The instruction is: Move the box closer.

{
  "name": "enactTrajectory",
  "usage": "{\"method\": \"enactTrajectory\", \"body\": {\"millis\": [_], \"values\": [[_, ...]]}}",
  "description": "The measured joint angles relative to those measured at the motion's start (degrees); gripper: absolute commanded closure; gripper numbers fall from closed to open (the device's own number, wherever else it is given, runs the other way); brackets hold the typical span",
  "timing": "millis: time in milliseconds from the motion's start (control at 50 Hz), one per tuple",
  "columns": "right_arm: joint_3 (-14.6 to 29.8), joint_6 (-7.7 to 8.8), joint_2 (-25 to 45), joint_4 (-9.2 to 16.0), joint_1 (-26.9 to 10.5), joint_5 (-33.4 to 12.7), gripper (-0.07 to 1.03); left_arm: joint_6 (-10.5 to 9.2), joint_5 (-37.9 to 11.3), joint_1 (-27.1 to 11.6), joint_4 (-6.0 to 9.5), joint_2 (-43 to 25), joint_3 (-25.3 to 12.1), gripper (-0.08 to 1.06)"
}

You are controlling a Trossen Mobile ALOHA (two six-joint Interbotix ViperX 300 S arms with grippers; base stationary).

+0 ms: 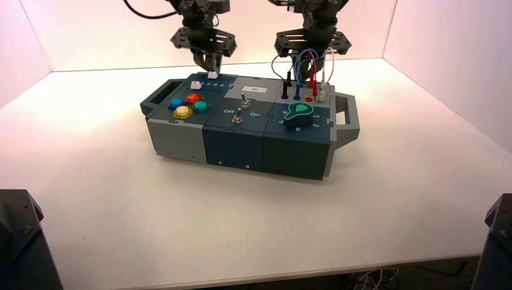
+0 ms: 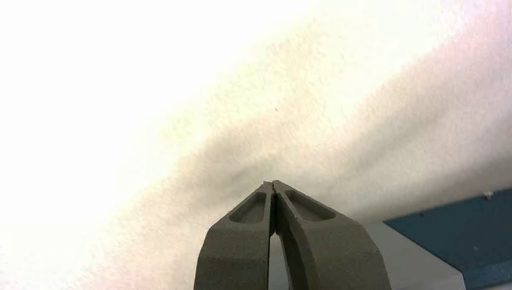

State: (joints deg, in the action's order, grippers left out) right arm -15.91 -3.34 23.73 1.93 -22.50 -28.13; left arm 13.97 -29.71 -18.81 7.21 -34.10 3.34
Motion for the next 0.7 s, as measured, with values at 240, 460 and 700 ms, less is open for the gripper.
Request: {"method": "enactTrajectory", "body": {"millis": [240,460,700], "values": [[-0.44,0.00,-0.09,0.18,0.09,0.00,0.98,0.35,-1.41,-0.09,0.18,0.88,2.02,1.01],[-1.58,0.00,-0.18,0.35,0.00,-0.18,0.98,0.26,-1.76,-0.09,0.09,2.81,5.80,1.01],[-3.52,0.00,-0.88,1.85,-0.62,-0.09,0.98,0.35,-1.76,-0.26,0.09,4.48,8.96,1.01]]}}
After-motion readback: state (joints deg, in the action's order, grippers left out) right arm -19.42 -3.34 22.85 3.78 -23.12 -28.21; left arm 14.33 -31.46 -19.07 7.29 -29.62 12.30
